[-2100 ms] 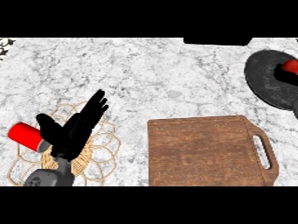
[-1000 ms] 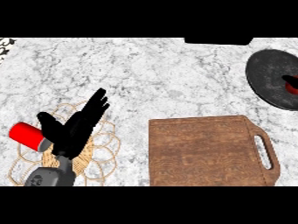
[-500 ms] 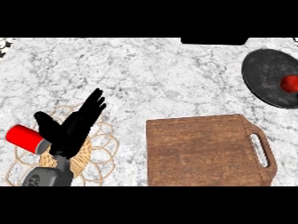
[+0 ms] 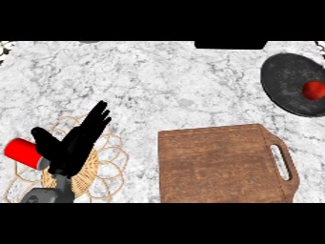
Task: Pick the tomato from the cutting board and place it in the pan
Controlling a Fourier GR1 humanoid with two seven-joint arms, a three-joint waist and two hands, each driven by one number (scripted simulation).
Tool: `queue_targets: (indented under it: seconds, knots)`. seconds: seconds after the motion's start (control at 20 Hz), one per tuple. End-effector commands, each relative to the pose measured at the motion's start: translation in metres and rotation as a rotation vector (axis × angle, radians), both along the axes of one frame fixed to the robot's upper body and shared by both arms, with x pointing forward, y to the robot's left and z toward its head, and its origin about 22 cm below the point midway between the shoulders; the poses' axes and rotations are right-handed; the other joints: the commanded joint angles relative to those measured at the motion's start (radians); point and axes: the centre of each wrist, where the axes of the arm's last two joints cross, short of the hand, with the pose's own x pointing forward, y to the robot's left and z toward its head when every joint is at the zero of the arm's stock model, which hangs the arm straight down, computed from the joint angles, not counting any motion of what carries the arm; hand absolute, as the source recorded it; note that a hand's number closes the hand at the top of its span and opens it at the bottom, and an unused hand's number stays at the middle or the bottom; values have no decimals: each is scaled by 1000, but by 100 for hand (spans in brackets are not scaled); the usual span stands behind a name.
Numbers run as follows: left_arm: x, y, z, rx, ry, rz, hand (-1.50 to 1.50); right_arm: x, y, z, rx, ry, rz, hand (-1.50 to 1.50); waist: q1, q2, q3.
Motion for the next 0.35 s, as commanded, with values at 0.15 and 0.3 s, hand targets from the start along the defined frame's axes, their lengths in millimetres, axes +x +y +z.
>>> queue_targets:
  seconds: [0.15, 0.3]
  knots:
    - [8, -10, 4, -5, -4, 15, 0, -4, 13, -20, 11, -22, 56, -150, -8, -5, -2]
    - [-8, 6, 14, 7, -4, 9, 0, -13, -5, -5, -3, 0, 58, -150, -7, -7, -2]
